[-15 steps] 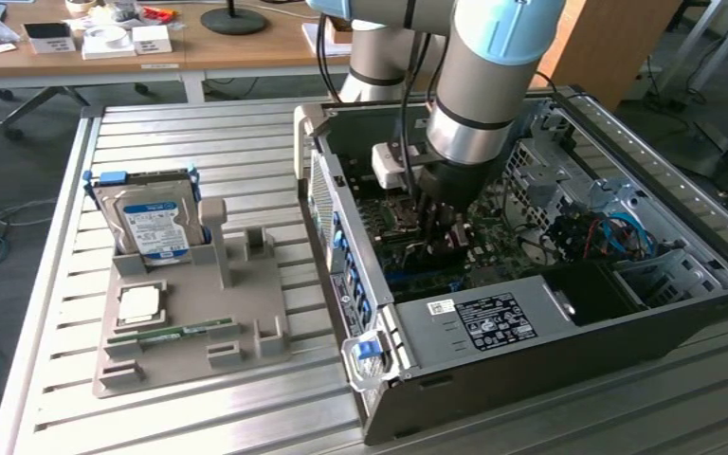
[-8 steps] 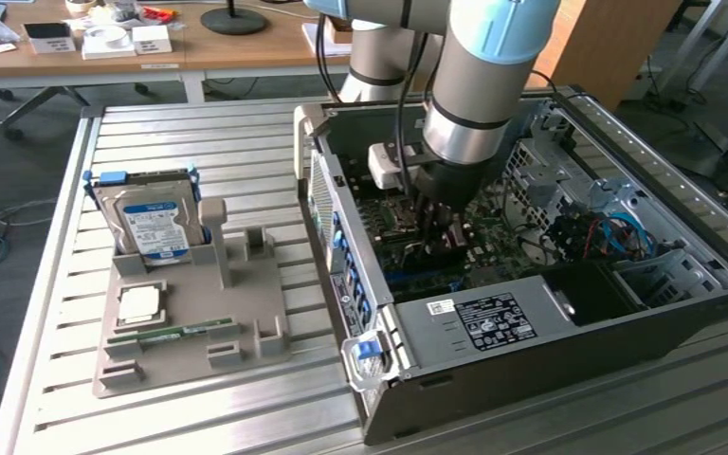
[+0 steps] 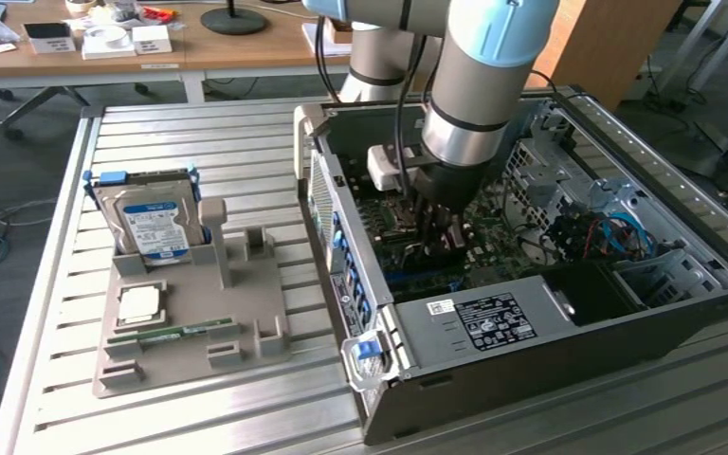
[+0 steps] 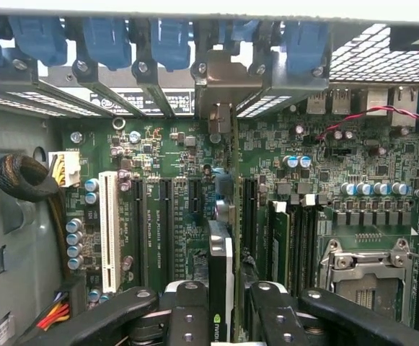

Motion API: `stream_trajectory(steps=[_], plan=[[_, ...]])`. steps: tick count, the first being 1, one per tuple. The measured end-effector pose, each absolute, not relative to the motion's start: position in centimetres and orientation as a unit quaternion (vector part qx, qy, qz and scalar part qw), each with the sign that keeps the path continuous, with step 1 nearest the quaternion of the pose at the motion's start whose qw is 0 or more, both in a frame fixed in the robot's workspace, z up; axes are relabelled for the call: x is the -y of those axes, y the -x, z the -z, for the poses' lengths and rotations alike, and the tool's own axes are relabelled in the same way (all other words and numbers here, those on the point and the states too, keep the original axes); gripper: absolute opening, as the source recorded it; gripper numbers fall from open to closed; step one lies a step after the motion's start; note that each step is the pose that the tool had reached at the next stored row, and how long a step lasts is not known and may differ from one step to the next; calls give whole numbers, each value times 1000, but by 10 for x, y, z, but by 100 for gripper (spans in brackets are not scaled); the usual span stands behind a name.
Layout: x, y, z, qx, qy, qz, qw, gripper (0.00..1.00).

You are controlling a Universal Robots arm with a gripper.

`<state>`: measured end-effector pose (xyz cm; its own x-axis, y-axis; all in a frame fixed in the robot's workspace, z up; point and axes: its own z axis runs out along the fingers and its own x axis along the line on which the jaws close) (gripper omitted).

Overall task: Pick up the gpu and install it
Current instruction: 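Insert the gpu into the slot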

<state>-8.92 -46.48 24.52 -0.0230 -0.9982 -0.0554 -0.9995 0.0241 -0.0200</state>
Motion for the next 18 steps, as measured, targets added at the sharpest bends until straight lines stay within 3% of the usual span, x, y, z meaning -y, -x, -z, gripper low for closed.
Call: stream_trajectory(steps=[13, 18], plan=[[464, 89, -244, -715, 698, -13, 28, 27], [465, 89, -245, -715, 698, -12, 27, 51]])
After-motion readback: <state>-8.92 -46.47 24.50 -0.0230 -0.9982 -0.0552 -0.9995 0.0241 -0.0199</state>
